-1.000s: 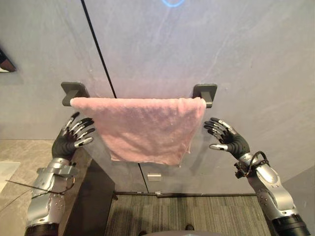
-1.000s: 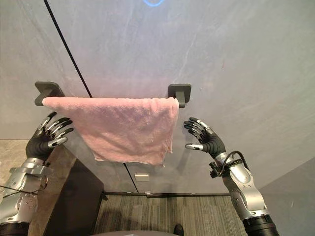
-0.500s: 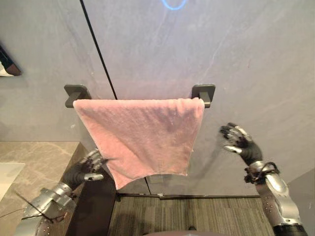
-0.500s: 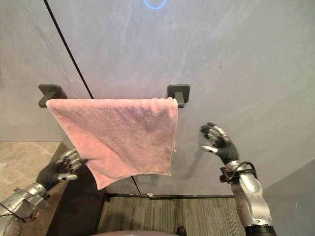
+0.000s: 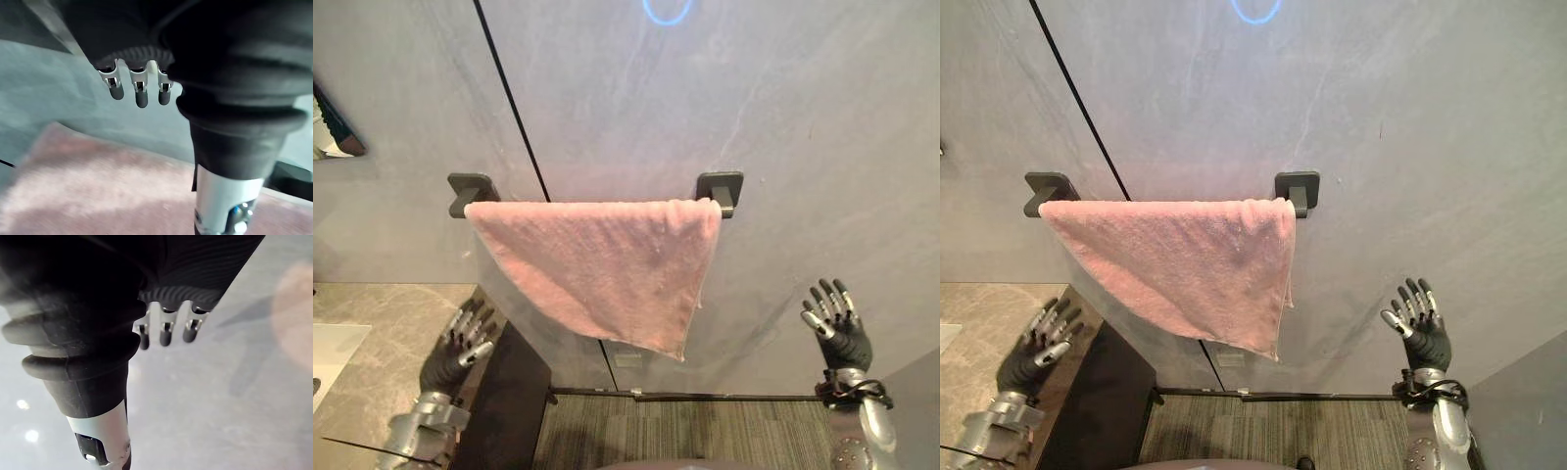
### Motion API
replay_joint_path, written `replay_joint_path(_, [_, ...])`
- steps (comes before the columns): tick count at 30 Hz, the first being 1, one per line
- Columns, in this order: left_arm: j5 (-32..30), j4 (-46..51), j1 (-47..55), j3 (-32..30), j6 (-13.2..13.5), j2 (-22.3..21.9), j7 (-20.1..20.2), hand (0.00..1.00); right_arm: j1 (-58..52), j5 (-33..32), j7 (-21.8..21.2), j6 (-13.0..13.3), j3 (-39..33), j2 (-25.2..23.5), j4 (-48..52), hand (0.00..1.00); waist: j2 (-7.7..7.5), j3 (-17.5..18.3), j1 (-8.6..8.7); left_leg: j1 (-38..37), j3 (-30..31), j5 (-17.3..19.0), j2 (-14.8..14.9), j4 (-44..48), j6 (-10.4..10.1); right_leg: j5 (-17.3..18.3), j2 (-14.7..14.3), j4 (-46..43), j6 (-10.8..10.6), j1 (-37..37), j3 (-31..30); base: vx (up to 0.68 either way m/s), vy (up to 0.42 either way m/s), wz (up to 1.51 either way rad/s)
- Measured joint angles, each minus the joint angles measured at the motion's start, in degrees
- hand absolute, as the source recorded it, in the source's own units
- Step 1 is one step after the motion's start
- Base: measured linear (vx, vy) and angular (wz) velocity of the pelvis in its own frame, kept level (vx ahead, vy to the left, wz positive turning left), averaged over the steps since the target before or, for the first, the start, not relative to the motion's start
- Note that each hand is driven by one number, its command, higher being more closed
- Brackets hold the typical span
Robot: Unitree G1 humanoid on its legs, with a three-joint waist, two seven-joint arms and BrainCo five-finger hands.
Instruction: Organize washtable
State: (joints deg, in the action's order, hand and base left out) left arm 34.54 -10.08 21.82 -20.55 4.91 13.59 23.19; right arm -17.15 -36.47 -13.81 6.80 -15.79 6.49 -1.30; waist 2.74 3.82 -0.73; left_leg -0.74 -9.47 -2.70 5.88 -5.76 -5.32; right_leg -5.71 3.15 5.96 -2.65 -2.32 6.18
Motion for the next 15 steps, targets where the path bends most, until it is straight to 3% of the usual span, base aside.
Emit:
replay_joint_path(2, [-4.07,-2.44,-0.02,-0.01,0.25,-6.63,-4.59,0.0,-1.44,-0.05,0.07,-0.93,2.72,-3.02,-0.1,0.0,0.01,-0.11,-0.01,0.0,0.01,0.01,0.03,0.0,0.0,0.04,-0.02,0.0,-0.01,0.02,0.01,0.0,0.0,0.0])
replay_joint_path(3, [-4.18,-2.54,-0.02,-0.01,0.34,-7.1,-4.86,0.0,-1.5,-0.05,0.07,-0.95,2.87,-3.21,-0.1,0.0,0.0,-0.12,-0.01,0.0,0.01,0.01,0.02,0.0,0.0,0.04,-0.02,0.0,-0.01,0.02,0.01,0.0,0.0,0.0])
replay_joint_path(5, [-4.35,-3.01,0.12,-0.04,1.47,-13.86,-8.57,0.0,-2.6,-0.2,0.15,-0.99,5.24,-5.89,-0.06,0.0,-0.12,-0.46,-0.09,-0.07,0.11,0.0,0.03,0.0,-0.01,0.04,0.0,-0.02,-0.03,0.18,0.11,0.0,0.0,0.0])
replay_joint_path(7, [-4.1,-2.99,0.71,0.52,2.72,-17.85,-11.26,0.0,-3.36,-0.18,1.0,-0.95,7.27,-7.41,0.1,0.0,-0.2,-0.98,-0.06,-0.35,0.13,0.0,0.06,-0.01,0.01,0.07,0.0,-0.05,-0.1,0.67,0.2,-0.01,-0.003,0.02])
replay_joint_path(9, [-3.9,-2.9,1.5,3.33,3.25,-18.26,-13.27,0.0,-4.61,-0.18,1.69,-0.82,8.74,-8.57,0.69,0.0,-0.24,-1.82,-0.1,-1.05,0.24,0.27,0.13,-0.02,0.31,0.32,-0.02,-0.05,-0.21,1.81,0.48,-0.02,-0.006,0.06])
replay_joint_path(15, [-3.97,-1.18,2.34,8.13,4.52,-18.84,-14.4,0.0,-7.4,0.01,2.86,-0.73,12.68,-9.3,1.37,0.0,-0.71,-2.24,-0.14,-1.06,0.91,0.5,0.02,-0.03,0.46,0.69,0.18,-0.1,-0.42,2.31,1.39,0.0,-0.004,0.08])
